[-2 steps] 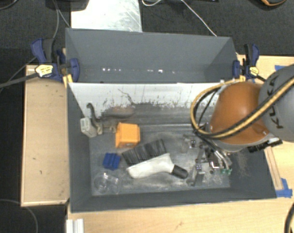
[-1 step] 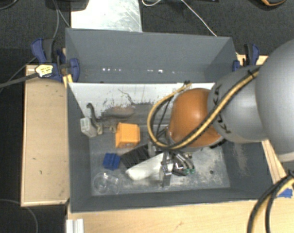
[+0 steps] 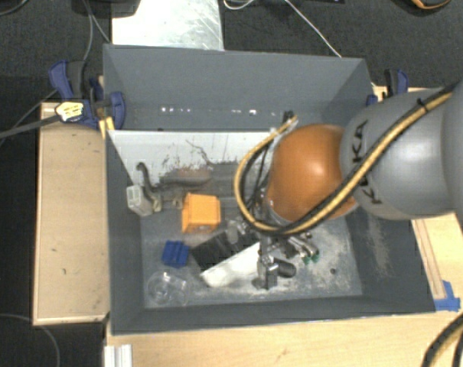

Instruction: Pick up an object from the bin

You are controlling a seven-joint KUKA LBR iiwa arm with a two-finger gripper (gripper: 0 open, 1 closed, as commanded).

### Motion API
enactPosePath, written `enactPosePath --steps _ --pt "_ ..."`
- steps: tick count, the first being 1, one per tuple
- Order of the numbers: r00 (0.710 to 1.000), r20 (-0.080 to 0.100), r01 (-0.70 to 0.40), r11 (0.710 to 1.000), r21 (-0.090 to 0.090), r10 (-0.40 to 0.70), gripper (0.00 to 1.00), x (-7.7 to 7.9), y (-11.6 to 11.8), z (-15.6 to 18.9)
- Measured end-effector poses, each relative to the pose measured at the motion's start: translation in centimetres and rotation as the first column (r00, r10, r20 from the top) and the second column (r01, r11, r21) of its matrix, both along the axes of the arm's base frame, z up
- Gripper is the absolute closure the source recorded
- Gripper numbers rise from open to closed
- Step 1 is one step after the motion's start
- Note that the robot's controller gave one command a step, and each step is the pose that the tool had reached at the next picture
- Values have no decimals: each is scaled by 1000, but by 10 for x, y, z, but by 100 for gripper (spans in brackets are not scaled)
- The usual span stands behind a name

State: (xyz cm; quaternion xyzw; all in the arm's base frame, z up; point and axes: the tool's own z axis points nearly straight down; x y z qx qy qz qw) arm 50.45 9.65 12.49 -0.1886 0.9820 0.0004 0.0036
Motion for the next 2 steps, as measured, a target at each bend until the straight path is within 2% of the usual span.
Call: enactPosePath --steps 1,2 --pt "974 -2 225 974 4 -225 0 8 -14 -52" --pt "1000 7 -29 1000 1 29 0 -16 11 -53"
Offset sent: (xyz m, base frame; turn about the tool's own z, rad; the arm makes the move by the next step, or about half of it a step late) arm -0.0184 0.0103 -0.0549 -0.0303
